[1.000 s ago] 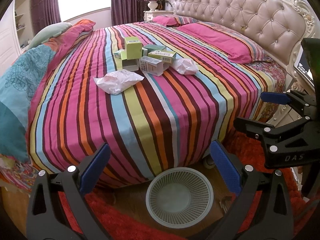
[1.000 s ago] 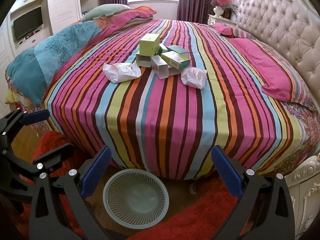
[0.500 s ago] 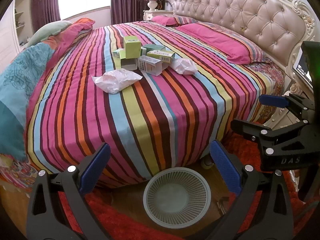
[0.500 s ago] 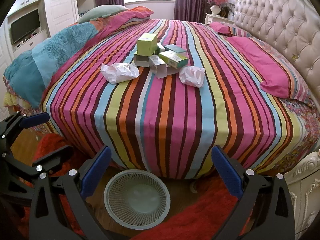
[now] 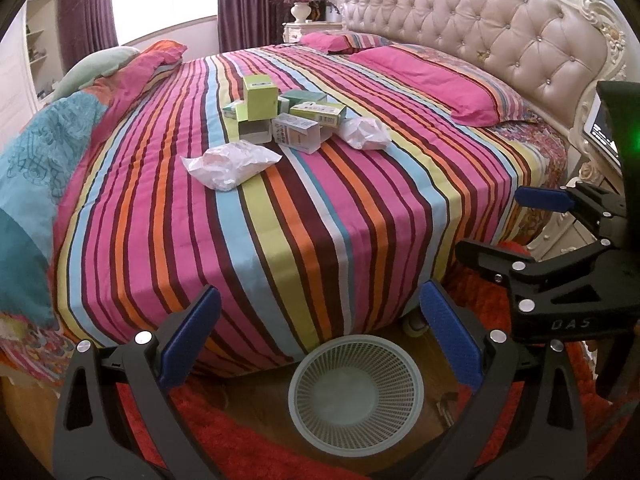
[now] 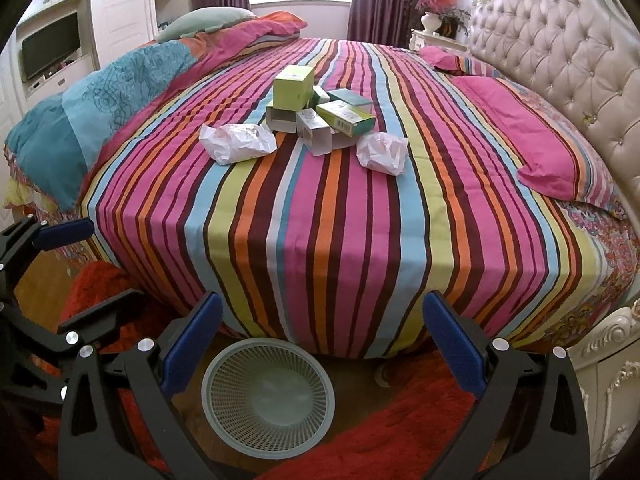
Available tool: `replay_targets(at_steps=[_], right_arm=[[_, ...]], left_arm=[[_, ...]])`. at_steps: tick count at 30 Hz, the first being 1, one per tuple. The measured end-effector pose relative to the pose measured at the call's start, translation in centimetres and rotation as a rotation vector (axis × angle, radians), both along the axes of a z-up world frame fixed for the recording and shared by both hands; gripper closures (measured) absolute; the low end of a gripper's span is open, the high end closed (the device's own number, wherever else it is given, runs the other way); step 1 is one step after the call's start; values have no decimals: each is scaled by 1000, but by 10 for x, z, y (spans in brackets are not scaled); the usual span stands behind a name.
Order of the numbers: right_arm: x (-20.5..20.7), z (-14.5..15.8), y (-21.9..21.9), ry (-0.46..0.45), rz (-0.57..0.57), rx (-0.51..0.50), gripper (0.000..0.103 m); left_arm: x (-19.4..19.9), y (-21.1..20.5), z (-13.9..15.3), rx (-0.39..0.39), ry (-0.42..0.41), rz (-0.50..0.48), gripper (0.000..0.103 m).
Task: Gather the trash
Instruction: 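Move the right tool toward the white plastic packet on the bed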
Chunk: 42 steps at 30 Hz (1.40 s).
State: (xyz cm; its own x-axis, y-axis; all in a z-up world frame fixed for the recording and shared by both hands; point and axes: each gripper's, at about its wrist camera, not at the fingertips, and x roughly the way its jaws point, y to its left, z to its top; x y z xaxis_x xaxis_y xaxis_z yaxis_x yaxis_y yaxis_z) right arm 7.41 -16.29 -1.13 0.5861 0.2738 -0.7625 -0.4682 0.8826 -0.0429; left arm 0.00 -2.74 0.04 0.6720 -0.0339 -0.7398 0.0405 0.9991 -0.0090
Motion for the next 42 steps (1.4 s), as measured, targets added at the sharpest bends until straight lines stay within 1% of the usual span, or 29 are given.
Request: replay_targets(at_steps=[11, 17, 20, 25, 28, 31, 37, 39, 42], right_arm=[[1, -2, -2, 0, -4, -3, 7], [2, -3, -3, -21, 14, 8, 7], [6, -5, -5, -26, 12, 22, 7], [19, -13, -8, -14, -11, 34, 7], [30, -19, -11, 31, -14, 54, 7], [37, -22, -11, 38, -5, 56, 7], [57, -18, -9, -5, -16, 42, 7], [68, -17, -6, -20, -19, 32, 7], [87, -16, -1, -17, -6, 20, 7]], left_arm=[[0, 0, 2, -6, 2, 7, 6], [1, 2, 1, 21, -23, 8, 6], [6, 4, -4, 35, -16, 1, 6], [19, 14, -17, 17, 7, -2, 6], [28, 20, -25, 8, 23, 3, 6], [38, 26, -31, 1, 36, 16, 6], [66, 41, -32, 12, 34, 35, 6], [78, 45, -31, 32, 29, 36, 6], [97, 51, -29, 76, 21, 39, 6]])
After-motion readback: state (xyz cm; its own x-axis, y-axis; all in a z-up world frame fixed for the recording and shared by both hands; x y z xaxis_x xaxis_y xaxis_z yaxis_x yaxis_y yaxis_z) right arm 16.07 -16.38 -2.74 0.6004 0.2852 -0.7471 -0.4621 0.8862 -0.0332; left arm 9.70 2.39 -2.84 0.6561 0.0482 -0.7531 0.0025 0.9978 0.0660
